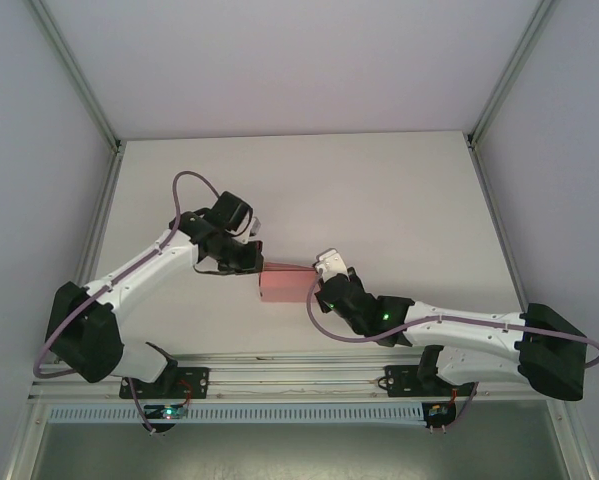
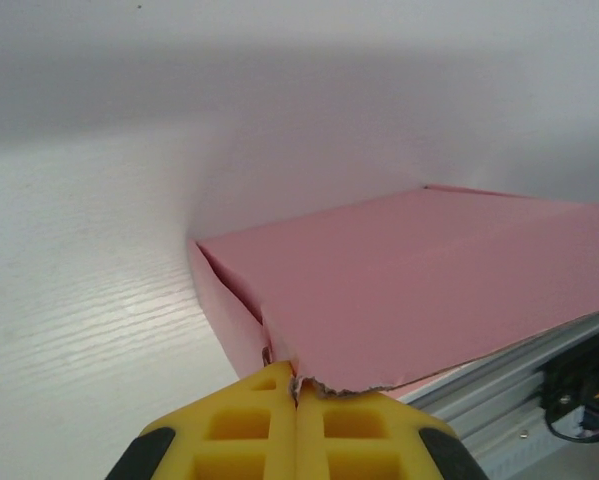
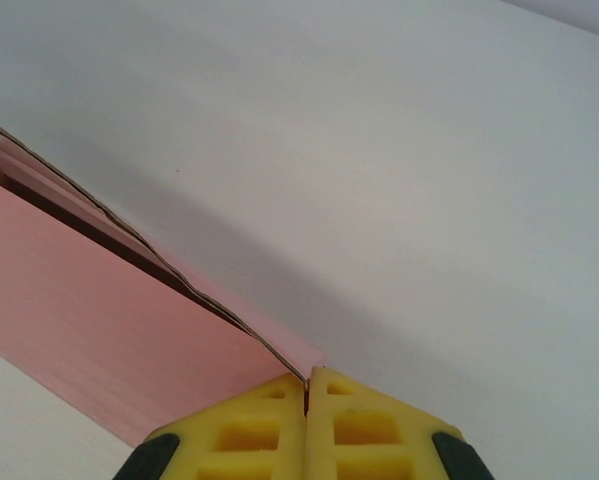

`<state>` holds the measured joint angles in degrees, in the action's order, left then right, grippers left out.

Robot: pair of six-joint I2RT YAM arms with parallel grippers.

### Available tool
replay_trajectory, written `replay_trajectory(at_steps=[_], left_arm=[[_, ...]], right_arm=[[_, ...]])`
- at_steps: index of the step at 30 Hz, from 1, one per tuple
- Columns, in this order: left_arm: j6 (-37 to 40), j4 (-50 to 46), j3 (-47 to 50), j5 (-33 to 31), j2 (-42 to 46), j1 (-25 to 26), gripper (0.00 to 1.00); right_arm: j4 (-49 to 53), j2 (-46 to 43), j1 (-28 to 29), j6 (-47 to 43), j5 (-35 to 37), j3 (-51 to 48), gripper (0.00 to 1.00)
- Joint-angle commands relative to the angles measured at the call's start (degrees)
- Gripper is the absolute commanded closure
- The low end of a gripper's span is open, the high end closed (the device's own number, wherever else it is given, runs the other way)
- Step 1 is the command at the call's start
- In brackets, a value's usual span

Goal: Assemble paper box

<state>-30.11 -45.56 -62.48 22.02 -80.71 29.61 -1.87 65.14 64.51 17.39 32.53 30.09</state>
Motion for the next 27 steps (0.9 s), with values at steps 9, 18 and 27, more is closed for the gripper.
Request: replay_trajectory(at_steps=[9, 18, 27], left_arm=[[-2.0, 4.2, 7.8, -12.7, 2.9, 8.6, 1.0], [-3.8, 16.4, 19.3, -18.4, 9.6, 14.0, 1.0], [-4.1, 16.1, 19.1, -23.7, 8.7, 17.6, 1.0]], right_arm=[[-0.3, 1.9, 1.1, 0.1, -4.6, -1.1, 1.0], [-9.5, 0.2, 1.1, -1.7, -11.3, -6.3, 1.0], [-6.3, -4.0, 1.1, 1.6, -12.4, -5.2, 0.84]])
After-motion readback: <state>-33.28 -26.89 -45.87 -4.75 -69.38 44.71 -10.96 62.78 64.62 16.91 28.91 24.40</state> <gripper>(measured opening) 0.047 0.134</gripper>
